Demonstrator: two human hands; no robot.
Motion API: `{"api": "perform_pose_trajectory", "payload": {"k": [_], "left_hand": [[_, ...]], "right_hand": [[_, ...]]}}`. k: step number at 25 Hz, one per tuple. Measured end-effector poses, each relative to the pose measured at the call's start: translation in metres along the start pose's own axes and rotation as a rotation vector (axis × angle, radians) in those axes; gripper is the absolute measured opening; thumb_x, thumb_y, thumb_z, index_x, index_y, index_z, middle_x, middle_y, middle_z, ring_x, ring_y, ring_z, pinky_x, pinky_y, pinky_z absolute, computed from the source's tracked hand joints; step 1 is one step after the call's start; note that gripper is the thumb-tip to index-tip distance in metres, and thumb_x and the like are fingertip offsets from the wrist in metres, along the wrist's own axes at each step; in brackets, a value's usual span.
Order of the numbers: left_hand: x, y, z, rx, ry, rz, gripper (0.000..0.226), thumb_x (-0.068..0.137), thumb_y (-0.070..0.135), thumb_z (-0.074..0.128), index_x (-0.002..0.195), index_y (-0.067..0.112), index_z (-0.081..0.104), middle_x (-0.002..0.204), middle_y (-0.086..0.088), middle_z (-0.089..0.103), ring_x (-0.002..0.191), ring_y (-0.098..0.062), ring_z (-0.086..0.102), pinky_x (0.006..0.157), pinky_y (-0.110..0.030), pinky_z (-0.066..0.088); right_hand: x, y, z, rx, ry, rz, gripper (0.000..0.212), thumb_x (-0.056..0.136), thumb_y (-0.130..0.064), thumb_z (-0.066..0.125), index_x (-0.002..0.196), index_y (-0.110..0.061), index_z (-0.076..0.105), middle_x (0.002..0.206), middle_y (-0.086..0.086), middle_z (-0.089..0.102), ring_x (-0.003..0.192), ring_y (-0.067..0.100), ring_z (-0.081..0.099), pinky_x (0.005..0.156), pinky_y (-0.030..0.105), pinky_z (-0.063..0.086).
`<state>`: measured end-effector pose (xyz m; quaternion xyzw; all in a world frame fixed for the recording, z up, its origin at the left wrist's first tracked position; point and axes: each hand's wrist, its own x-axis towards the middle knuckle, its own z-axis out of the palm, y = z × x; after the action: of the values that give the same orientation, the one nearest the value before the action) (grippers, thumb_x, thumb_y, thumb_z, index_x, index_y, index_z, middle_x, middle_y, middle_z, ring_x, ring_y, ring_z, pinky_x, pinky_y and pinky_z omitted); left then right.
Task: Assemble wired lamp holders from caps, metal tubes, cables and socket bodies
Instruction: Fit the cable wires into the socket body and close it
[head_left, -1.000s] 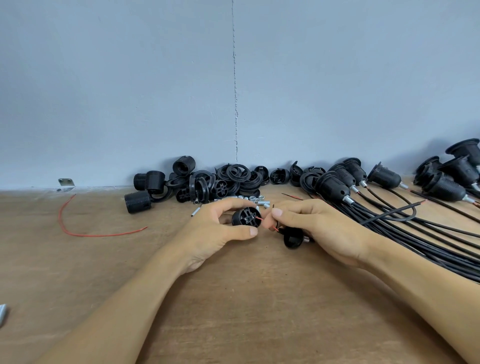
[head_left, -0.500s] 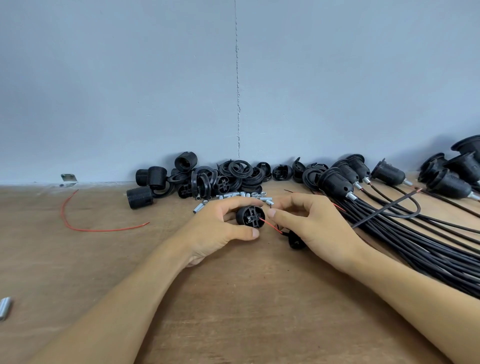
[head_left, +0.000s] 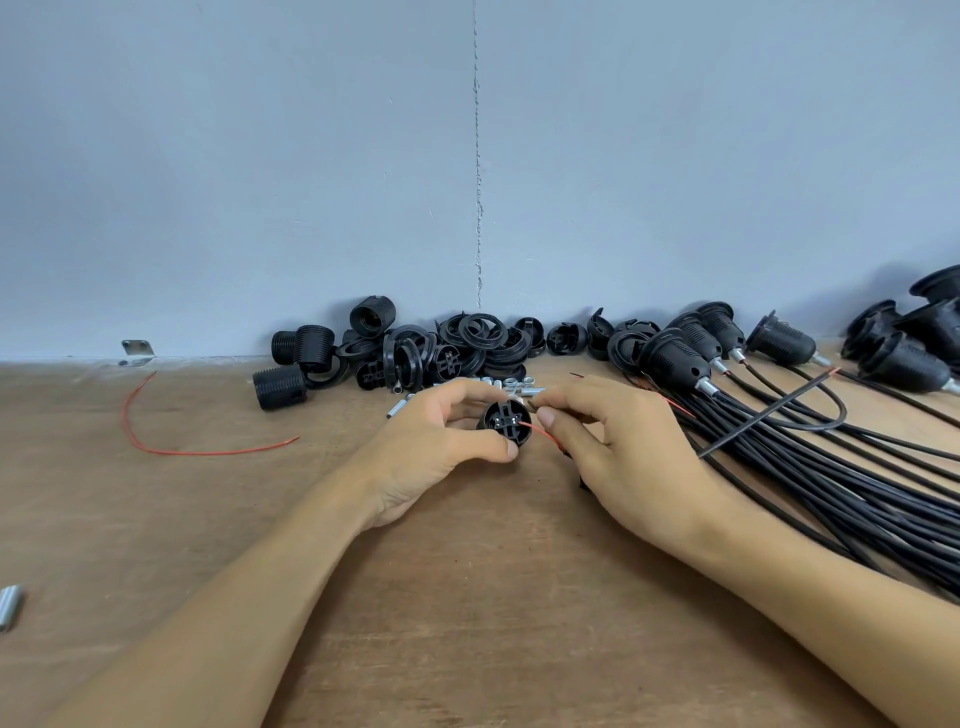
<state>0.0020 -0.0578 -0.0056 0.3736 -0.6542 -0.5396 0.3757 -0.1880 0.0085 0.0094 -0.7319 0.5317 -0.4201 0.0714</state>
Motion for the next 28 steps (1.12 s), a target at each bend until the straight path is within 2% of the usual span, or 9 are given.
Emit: {"api": "perform_pose_trajectory", "payload": {"k": [3, 6, 8, 11, 13, 15, 20, 24, 28], "left_hand": [[0.0, 0.0, 0.002, 0.005, 0.052, 0.009, 0.058, 0.053, 0.017, 0.087, 0.108, 0.016, 0.071, 0.113, -0.009, 0.075, 0.11, -0.023, 0.069, 0.107, -0.037, 0.05], [-0.001, -0.001, 0.003, 0.013, 0.073, 0.038, 0.053, 0.056, 0.013, 0.087, 0.107, 0.016, 0.07, 0.106, -0.002, 0.077, 0.101, -0.016, 0.072, 0.095, -0.027, 0.054], [-0.003, -0.002, 0.003, 0.029, 0.07, 0.046, 0.051, 0.062, 0.008, 0.089, 0.108, 0.015, 0.068, 0.105, 0.002, 0.077, 0.099, -0.014, 0.073, 0.085, -0.021, 0.054], [-0.004, -0.002, 0.006, 0.06, 0.067, 0.059, 0.047, 0.069, 0.001, 0.089, 0.107, 0.016, 0.066, 0.103, 0.006, 0.077, 0.099, -0.011, 0.073, 0.084, -0.021, 0.054], [-0.005, -0.001, 0.008, 0.09, 0.074, 0.092, 0.047, 0.065, 0.008, 0.09, 0.104, 0.019, 0.067, 0.102, 0.007, 0.077, 0.098, -0.01, 0.073, 0.088, -0.024, 0.057], [-0.006, -0.002, 0.01, 0.131, 0.084, 0.137, 0.045, 0.065, 0.009, 0.089, 0.103, 0.021, 0.068, 0.101, 0.005, 0.077, 0.097, -0.011, 0.074, 0.089, -0.026, 0.059], [-0.007, -0.004, 0.014, 0.241, 0.116, 0.207, 0.043, 0.064, 0.016, 0.088, 0.101, 0.027, 0.07, 0.095, 0.003, 0.078, 0.091, -0.012, 0.075, 0.088, -0.026, 0.059], [-0.007, -0.003, 0.015, 0.279, 0.136, 0.208, 0.044, 0.065, 0.016, 0.092, 0.102, 0.03, 0.072, 0.094, 0.001, 0.078, 0.087, -0.013, 0.076, 0.087, -0.032, 0.061], [-0.009, -0.001, 0.016, 0.306, 0.144, 0.228, 0.044, 0.068, 0.011, 0.093, 0.103, 0.031, 0.074, 0.092, 0.007, 0.078, 0.085, -0.008, 0.075, 0.084, -0.024, 0.06]], "right_hand": [[0.002, 0.001, -0.004, 0.025, -0.002, 0.069, 0.017, 0.096, -0.02, 0.063, 0.104, -0.024, 0.077, 0.086, -0.013, 0.07, 0.08, 0.01, 0.064, 0.076, 0.024, 0.048], [0.002, 0.003, -0.004, 0.184, 0.035, 0.192, 0.007, 0.091, -0.023, 0.071, 0.095, -0.027, 0.076, 0.078, -0.011, 0.071, 0.066, 0.009, 0.065, 0.058, 0.013, 0.048], [0.002, 0.004, -0.004, 0.211, 0.053, 0.212, 0.005, 0.09, -0.023, 0.073, 0.089, -0.028, 0.074, 0.075, -0.011, 0.07, 0.057, 0.003, 0.06, 0.055, 0.01, 0.044], [0.001, 0.001, -0.005, 0.123, -0.028, 0.131, 0.01, 0.094, -0.022, 0.067, 0.089, -0.029, 0.072, 0.073, -0.008, 0.068, 0.056, 0.008, 0.058, 0.059, 0.017, 0.045], [0.001, -0.001, -0.006, 0.035, -0.07, 0.065, 0.011, 0.095, -0.021, 0.065, 0.088, -0.028, 0.07, 0.075, -0.009, 0.065, 0.069, 0.016, 0.06, 0.072, 0.025, 0.046], [0.002, -0.002, -0.007, 0.006, -0.09, 0.041, 0.012, 0.094, -0.021, 0.065, 0.086, -0.028, 0.069, 0.077, -0.01, 0.063, 0.075, 0.019, 0.058, 0.077, 0.026, 0.044], [0.002, -0.001, -0.01, 0.007, -0.131, 0.047, 0.017, 0.094, -0.021, 0.064, 0.08, -0.03, 0.066, 0.068, -0.007, 0.062, 0.066, 0.018, 0.058, 0.07, 0.022, 0.042], [0.003, 0.0, -0.01, -0.002, -0.126, 0.044, 0.012, 0.093, -0.023, 0.066, 0.083, -0.027, 0.07, 0.068, -0.013, 0.059, 0.068, 0.015, 0.057, 0.069, 0.018, 0.041], [0.003, 0.0, -0.011, -0.032, -0.131, 0.024, 0.012, 0.093, -0.024, 0.067, 0.082, -0.03, 0.069, 0.068, -0.016, 0.058, 0.071, 0.012, 0.056, 0.066, 0.013, 0.039]]}}
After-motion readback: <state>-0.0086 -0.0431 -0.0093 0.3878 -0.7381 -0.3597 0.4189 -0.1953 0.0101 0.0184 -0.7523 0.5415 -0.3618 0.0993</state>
